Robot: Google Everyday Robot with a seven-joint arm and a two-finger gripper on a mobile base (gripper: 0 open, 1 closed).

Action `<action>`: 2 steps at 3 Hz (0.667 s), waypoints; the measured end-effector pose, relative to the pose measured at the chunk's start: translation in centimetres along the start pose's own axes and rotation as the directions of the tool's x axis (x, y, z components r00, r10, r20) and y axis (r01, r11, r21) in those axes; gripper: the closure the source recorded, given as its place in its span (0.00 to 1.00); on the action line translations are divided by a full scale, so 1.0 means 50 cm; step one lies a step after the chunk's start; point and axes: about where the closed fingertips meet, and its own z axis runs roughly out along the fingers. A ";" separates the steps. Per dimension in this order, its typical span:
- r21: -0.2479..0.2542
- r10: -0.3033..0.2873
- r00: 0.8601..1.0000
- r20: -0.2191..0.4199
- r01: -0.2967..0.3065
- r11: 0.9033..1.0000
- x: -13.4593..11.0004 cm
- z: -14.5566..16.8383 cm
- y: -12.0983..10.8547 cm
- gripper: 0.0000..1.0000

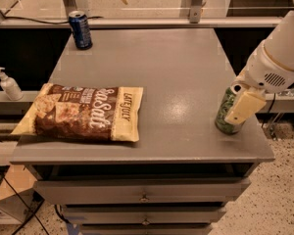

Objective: Move green can near pepsi can

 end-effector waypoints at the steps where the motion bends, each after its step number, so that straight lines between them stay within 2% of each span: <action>1: -0.015 -0.021 0.999 0.027 0.021 1.000 -0.024 0.000 0.005 0.64; 2: -0.004 -0.071 0.993 0.089 0.072 0.997 -0.082 -0.037 0.003 0.87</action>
Offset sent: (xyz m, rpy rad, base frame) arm 0.0198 0.0603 0.0669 0.1368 -0.1011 0.1425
